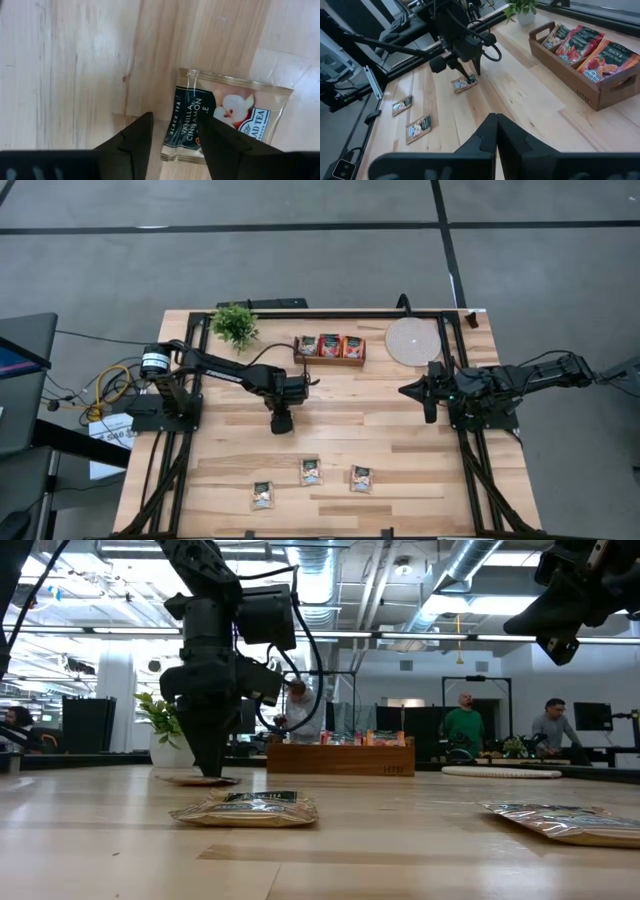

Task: Pick & Place Tea
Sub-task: Put the brown tea bag into the left section of the wooden organizer

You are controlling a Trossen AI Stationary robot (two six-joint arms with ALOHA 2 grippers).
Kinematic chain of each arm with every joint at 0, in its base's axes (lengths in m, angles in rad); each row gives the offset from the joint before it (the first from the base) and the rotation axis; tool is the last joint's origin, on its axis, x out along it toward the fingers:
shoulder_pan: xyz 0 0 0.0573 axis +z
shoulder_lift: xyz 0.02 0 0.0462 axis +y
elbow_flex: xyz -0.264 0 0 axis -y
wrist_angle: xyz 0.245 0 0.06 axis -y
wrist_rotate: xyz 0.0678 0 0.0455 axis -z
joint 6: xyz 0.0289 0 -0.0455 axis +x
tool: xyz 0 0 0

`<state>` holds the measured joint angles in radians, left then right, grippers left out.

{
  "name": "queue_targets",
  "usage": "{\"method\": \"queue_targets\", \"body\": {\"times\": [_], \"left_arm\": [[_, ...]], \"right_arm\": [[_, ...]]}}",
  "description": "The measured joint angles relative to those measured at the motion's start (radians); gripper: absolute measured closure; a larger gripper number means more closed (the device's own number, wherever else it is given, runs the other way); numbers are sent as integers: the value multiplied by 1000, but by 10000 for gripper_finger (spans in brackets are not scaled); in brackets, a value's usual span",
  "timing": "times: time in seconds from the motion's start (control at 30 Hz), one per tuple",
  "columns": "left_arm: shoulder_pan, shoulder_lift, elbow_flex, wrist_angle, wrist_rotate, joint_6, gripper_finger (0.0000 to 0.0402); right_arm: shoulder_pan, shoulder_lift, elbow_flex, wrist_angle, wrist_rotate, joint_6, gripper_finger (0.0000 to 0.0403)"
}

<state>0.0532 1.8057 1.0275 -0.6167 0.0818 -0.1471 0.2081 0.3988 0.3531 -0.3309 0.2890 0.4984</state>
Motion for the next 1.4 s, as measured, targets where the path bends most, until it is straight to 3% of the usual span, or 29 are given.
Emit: {"method": "queue_targets", "body": {"times": [0.77,1.4], "left_arm": [[-1,8,48,-3,-23,-24,396],[-1,6,96,-70,-60,-28,401]], "right_arm": [[0,0,0,3,0,0,403],[0,0,0,3,0,0,403]]}}
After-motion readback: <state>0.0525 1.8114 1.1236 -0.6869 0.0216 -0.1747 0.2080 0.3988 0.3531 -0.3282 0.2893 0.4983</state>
